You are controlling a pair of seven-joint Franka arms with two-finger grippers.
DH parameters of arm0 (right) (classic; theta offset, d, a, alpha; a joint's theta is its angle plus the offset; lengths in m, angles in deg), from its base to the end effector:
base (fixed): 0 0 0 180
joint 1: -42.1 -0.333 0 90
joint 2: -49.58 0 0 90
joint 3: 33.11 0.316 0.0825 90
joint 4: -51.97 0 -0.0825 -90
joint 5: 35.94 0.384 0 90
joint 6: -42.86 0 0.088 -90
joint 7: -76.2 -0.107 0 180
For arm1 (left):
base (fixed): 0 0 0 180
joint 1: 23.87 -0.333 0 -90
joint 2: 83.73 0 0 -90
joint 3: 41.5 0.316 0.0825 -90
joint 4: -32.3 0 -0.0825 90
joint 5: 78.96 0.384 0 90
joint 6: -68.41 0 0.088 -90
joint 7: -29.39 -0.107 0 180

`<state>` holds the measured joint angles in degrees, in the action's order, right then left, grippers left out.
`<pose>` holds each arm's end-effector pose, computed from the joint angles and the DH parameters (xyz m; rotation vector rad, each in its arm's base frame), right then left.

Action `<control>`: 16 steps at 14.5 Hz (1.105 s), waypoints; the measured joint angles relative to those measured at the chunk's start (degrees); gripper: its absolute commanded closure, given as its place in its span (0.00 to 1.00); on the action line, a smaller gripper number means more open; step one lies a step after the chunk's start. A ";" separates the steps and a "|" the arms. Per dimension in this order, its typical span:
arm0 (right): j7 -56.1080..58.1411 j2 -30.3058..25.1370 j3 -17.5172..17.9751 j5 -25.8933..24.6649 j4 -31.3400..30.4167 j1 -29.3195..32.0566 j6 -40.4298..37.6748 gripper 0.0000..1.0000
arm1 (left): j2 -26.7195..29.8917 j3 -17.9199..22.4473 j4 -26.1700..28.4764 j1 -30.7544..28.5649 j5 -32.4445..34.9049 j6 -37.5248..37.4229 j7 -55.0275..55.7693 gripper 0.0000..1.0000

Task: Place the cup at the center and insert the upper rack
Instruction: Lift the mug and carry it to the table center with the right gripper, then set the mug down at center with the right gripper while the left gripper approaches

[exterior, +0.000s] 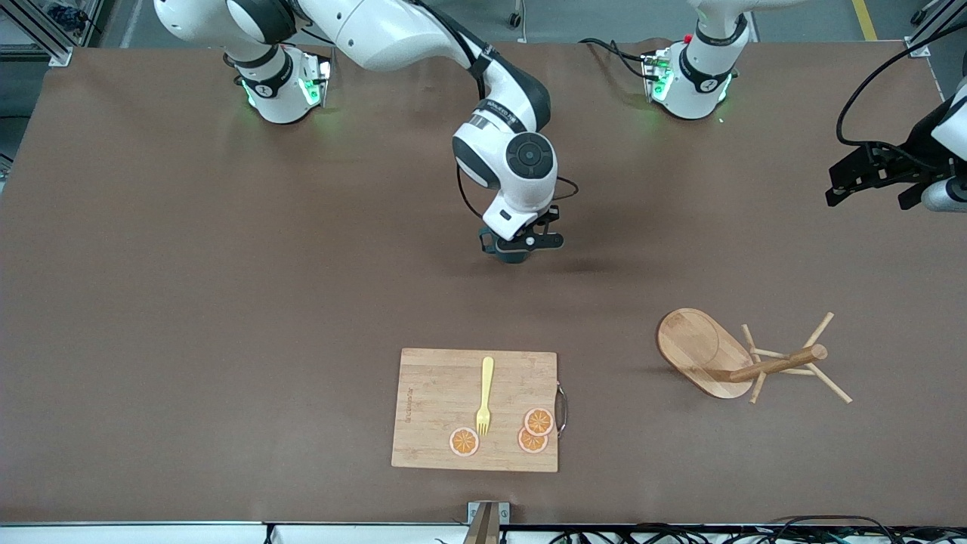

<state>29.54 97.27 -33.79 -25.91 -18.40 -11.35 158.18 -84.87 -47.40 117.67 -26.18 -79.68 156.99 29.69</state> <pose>0.4438 0.6048 0.2665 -3.0743 -0.0485 0.2207 0.5577 -0.0357 0.6493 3.1240 -0.0905 0.0558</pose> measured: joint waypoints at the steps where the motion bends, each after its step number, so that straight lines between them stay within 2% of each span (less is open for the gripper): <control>1: 0.00 0.08 0.00 0.00 0.20 -0.04 0.08 0.99 | 0.00 0.00 0.00 0.00 0.00 0.00 0.00 0.00; 2: 0.02 0.16 0.03 0.00 0.24 -0.09 0.38 0.98 | 0.00 0.00 0.00 0.00 0.00 0.00 0.00 0.00; 3: 0.08 0.32 0.05 0.00 0.24 -0.18 0.76 0.80 | 0.00 0.00 0.00 0.00 0.00 0.00 0.00 0.00; 4: 0.08 0.53 0.07 0.00 0.25 -0.33 1.04 0.32 | 0.00 0.00 0.00 0.00 0.00 0.00 0.00 0.00; 5: 0.00 0.64 0.09 0.01 0.33 -0.54 1.22 0.00 | 0.00 -0.01 0.00 0.00 0.00 0.00 0.00 0.00; 12: -4.50 0.48 -0.54 0.01 4.63 -0.87 1.15 0.00 | 0.02 -1.03 -0.30 0.03 0.00 0.00 -0.04 0.00; 14: -4.90 -0.59 -1.40 0.01 6.58 0.14 -1.78 0.00 | 0.04 -1.08 -0.47 0.03 0.00 0.00 -0.04 0.00; 16: -4.86 -3.60 -2.23 -0.05 8.60 3.92 -7.35 0.00 | 0.07 -1.92 -0.54 0.00 -0.01 0.00 -0.01 0.00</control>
<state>24.69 93.67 -36.02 -25.96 -9.80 -7.43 150.83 -84.81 -49.32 117.13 -26.17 -79.69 156.99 29.68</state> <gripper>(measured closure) 0.000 0.000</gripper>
